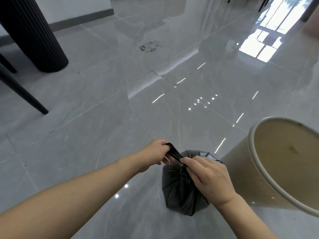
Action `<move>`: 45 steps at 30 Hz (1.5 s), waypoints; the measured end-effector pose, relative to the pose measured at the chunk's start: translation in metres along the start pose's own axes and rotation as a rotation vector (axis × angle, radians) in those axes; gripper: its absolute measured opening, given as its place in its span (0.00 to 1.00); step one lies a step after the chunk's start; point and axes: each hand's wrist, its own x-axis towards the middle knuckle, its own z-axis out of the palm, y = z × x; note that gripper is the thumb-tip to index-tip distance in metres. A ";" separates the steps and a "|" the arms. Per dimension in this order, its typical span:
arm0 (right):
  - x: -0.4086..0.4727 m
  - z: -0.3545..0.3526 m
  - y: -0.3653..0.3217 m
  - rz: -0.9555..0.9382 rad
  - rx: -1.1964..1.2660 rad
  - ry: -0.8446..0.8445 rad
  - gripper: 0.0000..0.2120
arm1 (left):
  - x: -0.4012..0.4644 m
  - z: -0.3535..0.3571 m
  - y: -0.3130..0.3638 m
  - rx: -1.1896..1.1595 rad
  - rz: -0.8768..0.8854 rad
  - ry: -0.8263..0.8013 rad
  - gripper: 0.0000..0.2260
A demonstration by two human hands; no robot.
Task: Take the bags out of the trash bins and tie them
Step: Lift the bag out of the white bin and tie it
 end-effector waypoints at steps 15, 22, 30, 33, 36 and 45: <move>0.025 0.001 0.013 0.882 0.687 -0.272 0.07 | -0.021 0.009 -0.008 0.404 0.268 -0.254 0.13; 0.029 -0.008 0.018 1.178 1.143 -0.312 0.08 | -0.015 0.006 -0.006 0.529 0.314 -0.027 0.07; 0.037 -0.007 0.019 1.217 0.969 -0.479 0.06 | -0.006 0.002 -0.007 0.744 0.451 0.141 0.07; 0.034 -0.005 0.025 1.210 1.102 -0.428 0.04 | -0.002 -0.009 -0.007 0.670 0.397 0.143 0.08; 0.028 -0.001 0.028 1.193 1.297 -0.364 0.04 | -0.001 -0.010 -0.009 0.608 0.369 0.129 0.09; 0.028 0.003 0.027 1.224 1.057 -0.532 0.11 | 0.002 -0.009 -0.010 0.589 0.363 0.114 0.08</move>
